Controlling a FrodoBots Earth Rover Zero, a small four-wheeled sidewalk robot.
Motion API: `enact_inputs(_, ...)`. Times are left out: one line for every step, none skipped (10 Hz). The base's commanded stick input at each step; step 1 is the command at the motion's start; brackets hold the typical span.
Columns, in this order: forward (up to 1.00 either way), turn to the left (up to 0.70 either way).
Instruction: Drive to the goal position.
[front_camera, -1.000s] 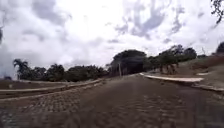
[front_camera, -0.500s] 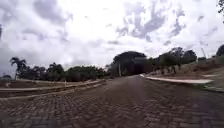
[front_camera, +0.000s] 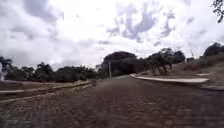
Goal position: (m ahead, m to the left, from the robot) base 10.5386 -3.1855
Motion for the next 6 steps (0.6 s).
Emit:
enact_inputs(0.70,0.00)
enact_inputs(0.70,0.00)
enact_inputs(0.70,0.00)
enact_inputs(0.70,0.00)
enact_inputs(0.70,0.00)
enact_inputs(0.70,0.00)
